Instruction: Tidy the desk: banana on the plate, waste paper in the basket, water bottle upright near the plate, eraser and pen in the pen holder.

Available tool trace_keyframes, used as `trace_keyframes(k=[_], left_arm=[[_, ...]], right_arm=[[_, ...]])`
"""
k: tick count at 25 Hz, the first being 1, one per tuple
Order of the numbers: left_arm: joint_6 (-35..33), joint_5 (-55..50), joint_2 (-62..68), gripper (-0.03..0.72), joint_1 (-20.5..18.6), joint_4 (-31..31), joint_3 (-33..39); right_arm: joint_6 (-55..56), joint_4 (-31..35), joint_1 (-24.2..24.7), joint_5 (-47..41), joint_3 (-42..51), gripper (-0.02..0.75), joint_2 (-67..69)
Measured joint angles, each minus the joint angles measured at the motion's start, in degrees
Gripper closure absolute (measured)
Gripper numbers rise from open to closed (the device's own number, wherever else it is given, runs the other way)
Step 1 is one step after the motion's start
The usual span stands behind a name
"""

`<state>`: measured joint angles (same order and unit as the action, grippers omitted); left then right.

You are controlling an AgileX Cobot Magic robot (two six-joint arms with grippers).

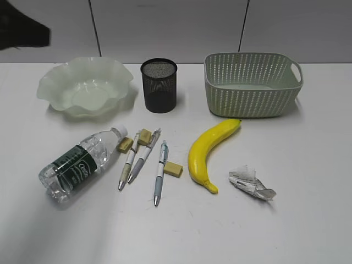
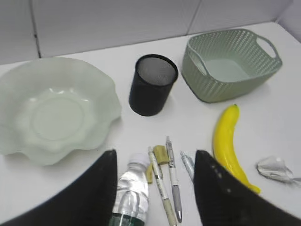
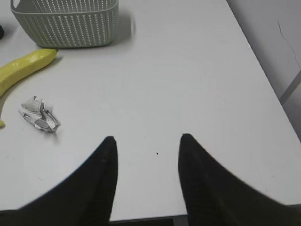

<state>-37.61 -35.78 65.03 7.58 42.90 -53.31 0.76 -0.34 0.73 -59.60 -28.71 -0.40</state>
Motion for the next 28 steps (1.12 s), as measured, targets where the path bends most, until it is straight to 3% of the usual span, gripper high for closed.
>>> trace_keyframes(k=[4, 8, 11, 22, 25, 28], left_arm=[[-1.5, 5.1, 11.5, 0.24, 9.0, 0.3, -3.4], [-1.6, 7.5, 23.0, 0.23, 18.4, -2.4, -8.8], [-1.4, 7.6, 30.7, 0.23, 22.7, -3.1, -14.0], [1.1, 0.8, 53.2, 0.228, 28.9, -7.5, -34.9], [5.3, -0.9, 57.5, 0.208, 30.3, -12.2, -38.6], [12.3, -1.5, 60.9, 0.147, 32.2, -21.6, -41.8]], right_arm=[[0.0, 0.0, 0.0, 0.0, 0.0, 0.387, 0.0], [0.0, 0.0, 0.0, 0.0, 0.0, 0.387, 0.0], [0.0, 0.0, 0.0, 0.0, 0.0, 0.387, 0.0], [0.0, 0.0, 0.0, 0.0, 0.0, 0.388, 0.0], [0.0, 0.0, 0.0, 0.0, 0.0, 0.388, 0.0], [0.0, 0.0, 0.0, 0.0, 0.0, 0.388, 0.0]])
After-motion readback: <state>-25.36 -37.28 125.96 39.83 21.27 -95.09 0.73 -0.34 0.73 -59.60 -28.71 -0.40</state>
